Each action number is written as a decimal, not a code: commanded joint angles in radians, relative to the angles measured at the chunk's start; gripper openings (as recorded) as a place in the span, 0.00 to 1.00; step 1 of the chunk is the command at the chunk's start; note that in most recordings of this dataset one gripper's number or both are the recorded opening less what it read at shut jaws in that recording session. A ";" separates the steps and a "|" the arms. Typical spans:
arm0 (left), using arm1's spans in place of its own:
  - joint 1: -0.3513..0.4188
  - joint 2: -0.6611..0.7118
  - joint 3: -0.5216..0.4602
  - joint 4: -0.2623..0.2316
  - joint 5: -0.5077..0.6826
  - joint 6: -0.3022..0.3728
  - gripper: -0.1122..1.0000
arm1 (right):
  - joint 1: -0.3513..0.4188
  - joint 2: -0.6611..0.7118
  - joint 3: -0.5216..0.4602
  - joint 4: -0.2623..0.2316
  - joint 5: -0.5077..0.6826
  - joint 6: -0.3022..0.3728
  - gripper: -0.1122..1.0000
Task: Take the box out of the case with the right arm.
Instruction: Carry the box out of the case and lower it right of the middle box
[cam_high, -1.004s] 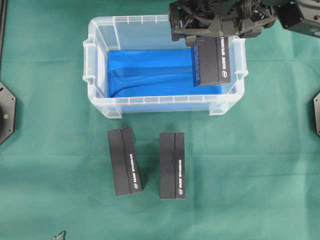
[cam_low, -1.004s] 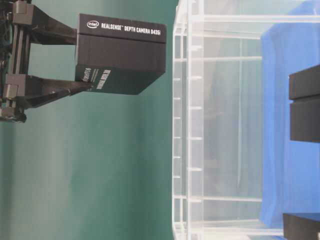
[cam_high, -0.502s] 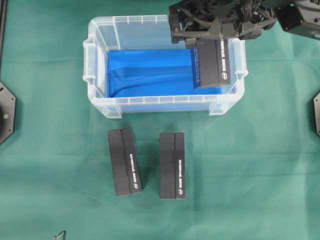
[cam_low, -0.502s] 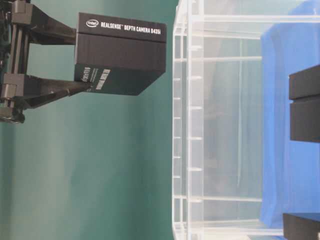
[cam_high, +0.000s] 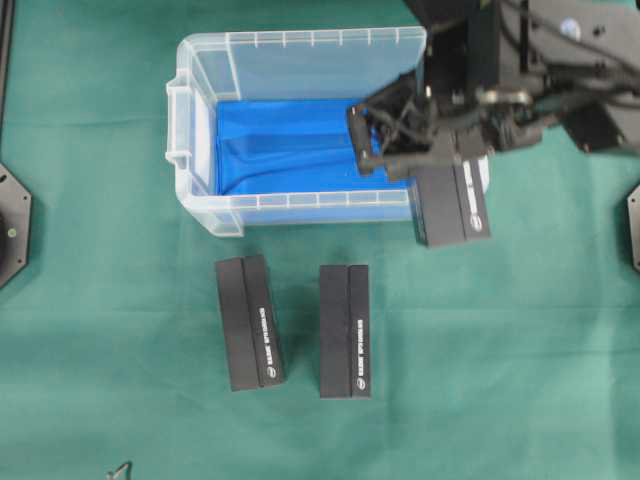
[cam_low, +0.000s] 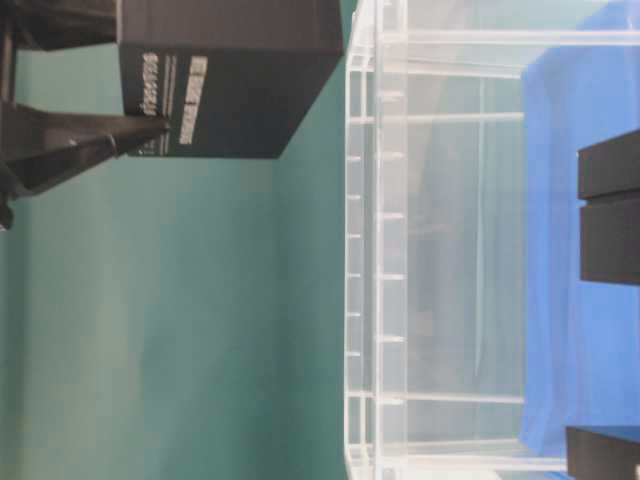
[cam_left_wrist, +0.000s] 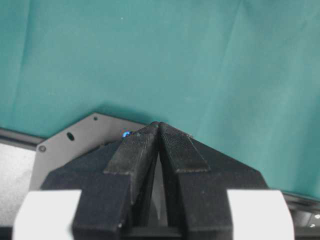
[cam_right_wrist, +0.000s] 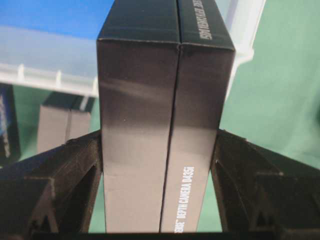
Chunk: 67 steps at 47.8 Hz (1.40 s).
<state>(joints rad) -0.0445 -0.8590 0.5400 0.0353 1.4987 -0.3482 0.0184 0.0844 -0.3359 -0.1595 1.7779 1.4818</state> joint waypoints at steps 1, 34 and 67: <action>0.003 0.006 -0.009 0.003 -0.005 0.000 0.12 | 0.040 -0.040 -0.023 -0.005 0.014 0.020 0.69; 0.003 0.006 -0.009 0.003 -0.005 -0.002 0.13 | 0.330 -0.035 -0.020 -0.005 0.018 0.364 0.69; 0.003 0.006 -0.008 0.002 -0.005 -0.005 0.13 | 0.377 -0.006 0.020 -0.006 0.009 0.446 0.69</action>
<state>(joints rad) -0.0445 -0.8590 0.5400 0.0353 1.4972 -0.3513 0.3927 0.0890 -0.3175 -0.1611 1.7948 1.9236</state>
